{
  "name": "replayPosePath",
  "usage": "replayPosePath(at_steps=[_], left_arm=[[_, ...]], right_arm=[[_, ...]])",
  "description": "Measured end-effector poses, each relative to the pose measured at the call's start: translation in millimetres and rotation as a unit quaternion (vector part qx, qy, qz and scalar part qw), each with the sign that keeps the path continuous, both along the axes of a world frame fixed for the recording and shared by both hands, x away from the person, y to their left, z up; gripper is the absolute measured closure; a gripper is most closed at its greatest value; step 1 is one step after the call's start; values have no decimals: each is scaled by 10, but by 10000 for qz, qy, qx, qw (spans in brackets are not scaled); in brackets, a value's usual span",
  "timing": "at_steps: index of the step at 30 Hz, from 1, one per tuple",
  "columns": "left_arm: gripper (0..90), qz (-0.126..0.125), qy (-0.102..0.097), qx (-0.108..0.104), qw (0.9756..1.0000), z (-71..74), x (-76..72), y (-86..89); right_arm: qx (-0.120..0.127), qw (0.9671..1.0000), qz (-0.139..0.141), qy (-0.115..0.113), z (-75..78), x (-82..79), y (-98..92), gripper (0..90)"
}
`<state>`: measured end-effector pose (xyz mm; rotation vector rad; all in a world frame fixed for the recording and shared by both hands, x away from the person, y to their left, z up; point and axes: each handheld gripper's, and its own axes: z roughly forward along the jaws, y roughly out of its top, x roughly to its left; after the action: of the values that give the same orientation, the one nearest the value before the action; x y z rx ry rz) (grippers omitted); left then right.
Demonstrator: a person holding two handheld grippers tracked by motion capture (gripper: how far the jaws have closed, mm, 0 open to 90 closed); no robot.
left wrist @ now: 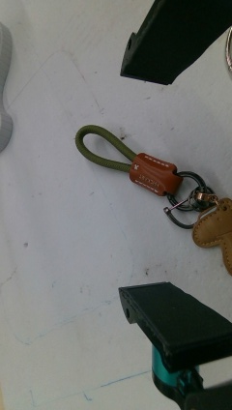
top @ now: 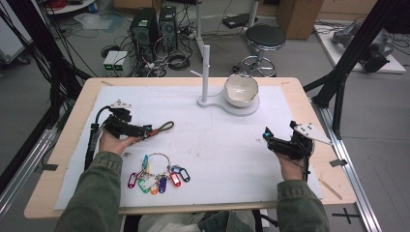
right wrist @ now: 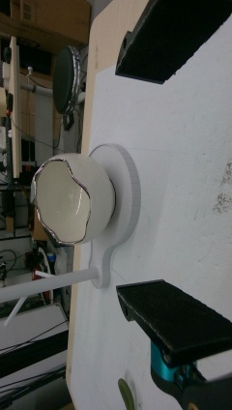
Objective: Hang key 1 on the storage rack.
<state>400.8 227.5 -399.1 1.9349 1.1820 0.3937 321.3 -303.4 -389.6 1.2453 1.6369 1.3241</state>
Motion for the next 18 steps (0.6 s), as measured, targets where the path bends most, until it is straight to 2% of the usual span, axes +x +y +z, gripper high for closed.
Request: replayPosePath(at_steps=[4, 7, 11, 18], left_arm=[[18, 1, 80, 80, 9999, -23, 26, -17], [18, -106, 158, 309, 9993, -6, 58, -78], [18, -205, 235, 431, 9986, 10, 115, -161], [45, -466, 470, 727, 9952, -66, 189, -266]], right_arm=[[-29, 10000, 29, 7, -4, 3, 6, 7], [-26, 10000, 43, 32, -4, 2, 12, 7], [-40, 10000, 58, 28, -6, 2, 16, 7], [-9, 10000, 51, 38, -9, 6, 6, 7]])
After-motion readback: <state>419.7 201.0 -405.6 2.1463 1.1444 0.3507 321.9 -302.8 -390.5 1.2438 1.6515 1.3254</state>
